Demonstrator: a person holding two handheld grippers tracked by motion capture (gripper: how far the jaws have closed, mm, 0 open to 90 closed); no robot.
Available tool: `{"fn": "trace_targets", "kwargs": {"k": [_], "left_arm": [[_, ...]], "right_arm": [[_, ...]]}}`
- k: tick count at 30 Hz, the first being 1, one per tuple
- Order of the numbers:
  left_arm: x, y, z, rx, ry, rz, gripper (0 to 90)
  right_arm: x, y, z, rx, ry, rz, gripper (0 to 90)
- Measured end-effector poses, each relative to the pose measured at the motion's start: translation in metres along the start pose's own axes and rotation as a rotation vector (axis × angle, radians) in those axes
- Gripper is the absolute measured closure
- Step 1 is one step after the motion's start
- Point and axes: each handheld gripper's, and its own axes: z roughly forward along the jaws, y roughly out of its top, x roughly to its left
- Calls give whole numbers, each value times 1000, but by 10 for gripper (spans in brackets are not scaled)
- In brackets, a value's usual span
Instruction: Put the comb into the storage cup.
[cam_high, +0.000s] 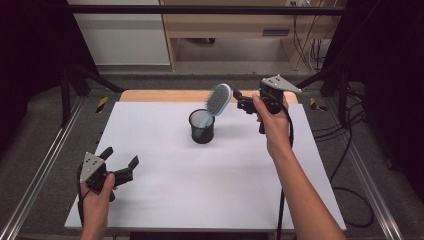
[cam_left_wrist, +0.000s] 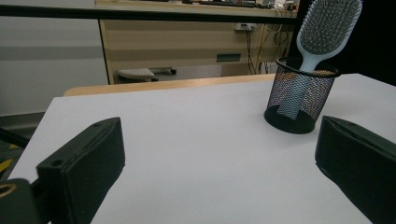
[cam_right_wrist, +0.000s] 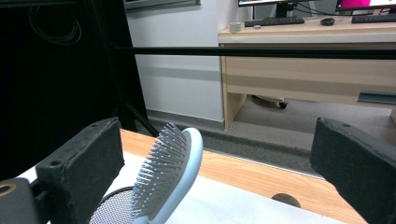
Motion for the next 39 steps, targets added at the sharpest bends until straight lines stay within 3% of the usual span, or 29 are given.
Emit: {"fn": "trace_targets", "kwargs": {"k": [10,23,32,39], "left_arm": [[3,0,-2,-10,-12,-14,17],[9,1,-10,-27,-13,-30,17],[16,2,-16,-44,-5,-54,17],[19,2,-19,-50,8,-47,19]], "right_arm": [[-7,3,-10,-5,-12,-9,29],[-12,2,-21,-20,-9,-64,30],[-17,-1,-30,-33,-5,-62,36],[-25,-5,-40,-44,-13,-58,39]]}}
